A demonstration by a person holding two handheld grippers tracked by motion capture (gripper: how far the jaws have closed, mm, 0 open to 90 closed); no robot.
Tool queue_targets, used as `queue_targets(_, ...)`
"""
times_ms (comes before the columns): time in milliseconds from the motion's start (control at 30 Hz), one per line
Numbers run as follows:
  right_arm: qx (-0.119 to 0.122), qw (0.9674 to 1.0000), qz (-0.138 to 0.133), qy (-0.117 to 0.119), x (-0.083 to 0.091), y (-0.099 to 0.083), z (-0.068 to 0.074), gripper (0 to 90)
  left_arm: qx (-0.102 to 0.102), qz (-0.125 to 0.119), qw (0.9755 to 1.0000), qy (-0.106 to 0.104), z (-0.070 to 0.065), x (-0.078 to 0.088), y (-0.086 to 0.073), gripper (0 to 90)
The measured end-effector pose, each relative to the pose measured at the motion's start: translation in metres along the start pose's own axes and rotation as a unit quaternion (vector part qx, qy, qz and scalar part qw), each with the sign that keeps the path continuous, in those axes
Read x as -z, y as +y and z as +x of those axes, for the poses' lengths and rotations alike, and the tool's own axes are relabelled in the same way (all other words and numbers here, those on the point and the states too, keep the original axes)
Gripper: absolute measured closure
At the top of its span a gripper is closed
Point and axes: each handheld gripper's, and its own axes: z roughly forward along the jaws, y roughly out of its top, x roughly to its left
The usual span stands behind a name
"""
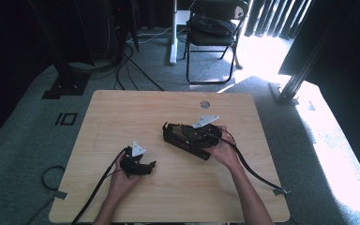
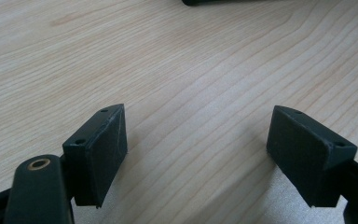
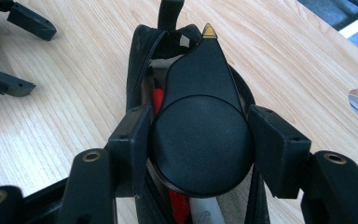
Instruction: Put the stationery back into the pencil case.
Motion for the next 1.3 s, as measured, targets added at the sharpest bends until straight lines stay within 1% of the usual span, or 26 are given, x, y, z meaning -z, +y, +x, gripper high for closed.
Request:
queue_targets(600,-0.007,0.9998,0.016,0.005,-0.008,-0.001,-0.002,41.2,0.002,-0.001,1.0000,0.000,0.000,0.000,0.000,20.7)
queue_targets(1300,-0.014,0.9986,0.044,0.025,-0.021,-0.004,-0.004,41.0,0.000,0.000,1.0000,0.000,0.000,0.000,0.000,20.7)
